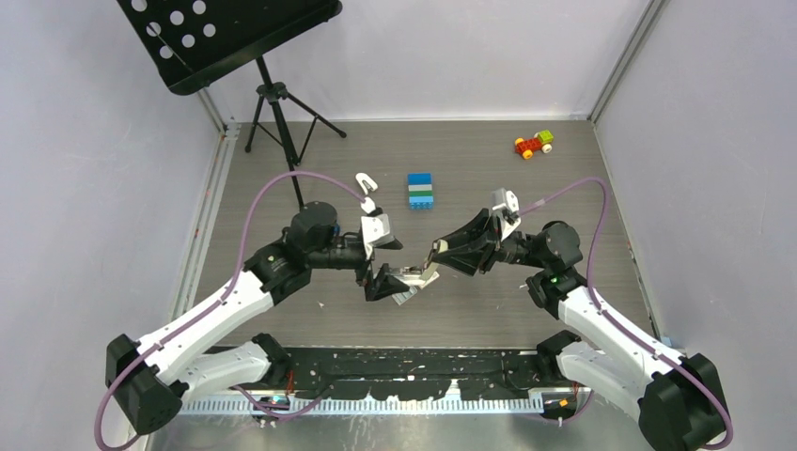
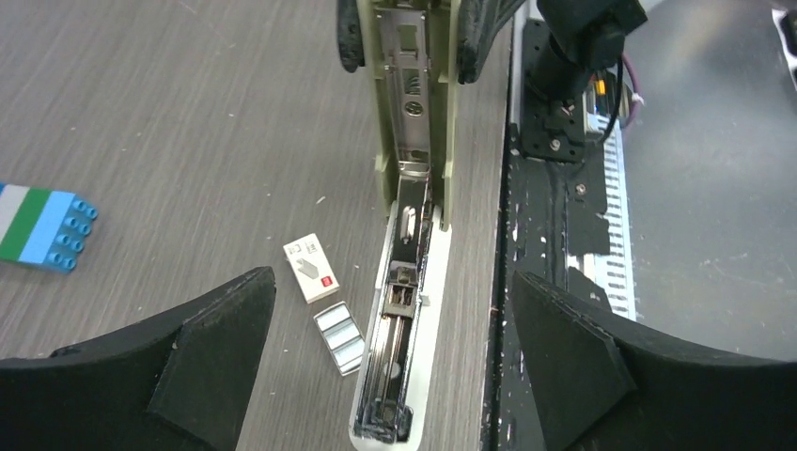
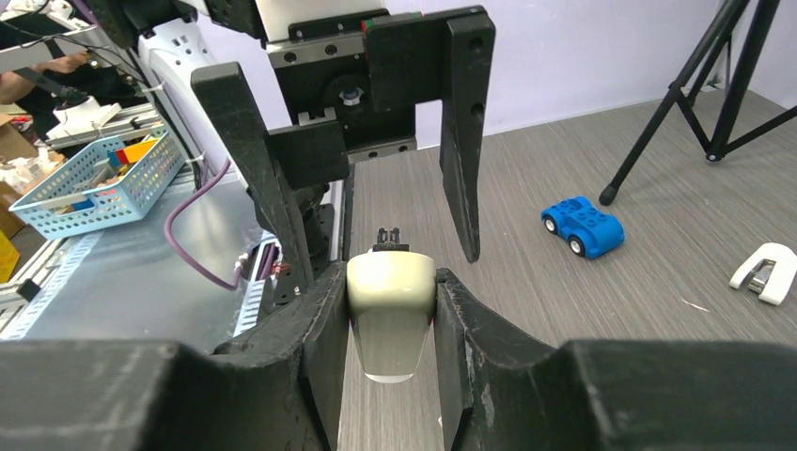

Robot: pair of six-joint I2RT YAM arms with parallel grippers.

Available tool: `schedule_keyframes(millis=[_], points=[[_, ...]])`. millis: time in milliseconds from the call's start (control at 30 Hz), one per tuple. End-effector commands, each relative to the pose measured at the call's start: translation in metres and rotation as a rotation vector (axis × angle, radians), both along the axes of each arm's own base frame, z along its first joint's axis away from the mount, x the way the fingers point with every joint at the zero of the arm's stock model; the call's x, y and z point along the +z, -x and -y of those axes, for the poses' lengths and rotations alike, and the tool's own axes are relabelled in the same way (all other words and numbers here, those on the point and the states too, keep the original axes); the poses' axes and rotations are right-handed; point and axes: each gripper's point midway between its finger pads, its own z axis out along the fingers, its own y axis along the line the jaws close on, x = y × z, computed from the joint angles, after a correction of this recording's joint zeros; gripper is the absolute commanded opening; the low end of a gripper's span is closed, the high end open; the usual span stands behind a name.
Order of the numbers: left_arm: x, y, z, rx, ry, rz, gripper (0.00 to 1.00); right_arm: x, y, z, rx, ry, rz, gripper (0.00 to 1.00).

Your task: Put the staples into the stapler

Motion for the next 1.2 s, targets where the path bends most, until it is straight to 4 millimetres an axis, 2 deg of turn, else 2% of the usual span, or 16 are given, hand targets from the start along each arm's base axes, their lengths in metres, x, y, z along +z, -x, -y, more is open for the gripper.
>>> schedule_keyframes(millis=[0, 100, 200, 500, 700, 833, 867, 1000, 1100, 1167], points=[[0.011, 0.005, 0.014, -0.098, 0.01, 0.085, 0.97, 0.028, 0.012, 0.002, 0.044, -0.042, 0.104, 0.0], [0.008, 0.004, 0.021, -0.117, 0.0, 0.097, 0.93, 0.028, 0.013, 0.002, 0.043, -0.044, 0.107, 0.0], [0.006, 0.004, 0.027, -0.131, -0.012, 0.1, 0.85, 0.026, 0.013, 0.002, 0.041, -0.043, 0.107, 0.0], [-0.001, 0.011, 0.034, -0.174, -0.024, 0.067, 0.4, 0.026, 0.012, 0.002, 0.036, -0.043, 0.106, 0.0], [-0.005, 0.017, 0.036, -0.192, -0.031, 0.044, 0.02, 0.027, 0.012, 0.003, 0.029, -0.047, 0.107, 0.0], [-0.001, 0.017, 0.035, -0.187, -0.023, 0.049, 0.0, 0.025, 0.008, 0.005, -0.014, -0.043, 0.096, 0.01], [0.0, 0.015, 0.035, -0.172, -0.022, 0.056, 0.0, 0.024, 0.006, 0.007, -0.032, -0.039, 0.088, 0.05], [0.005, -0.002, 0.032, -0.062, -0.014, 0.09, 0.0, 0.021, -0.007, 0.014, -0.148, -0.032, 0.037, 0.43], [0.004, -0.021, 0.03, 0.045, -0.017, 0.11, 0.0, 0.02, -0.009, 0.022, -0.217, -0.028, 0.003, 0.58], [0.0, -0.036, 0.028, 0.131, -0.029, 0.115, 0.0, 0.02, -0.01, 0.03, -0.275, -0.02, -0.014, 0.64]])
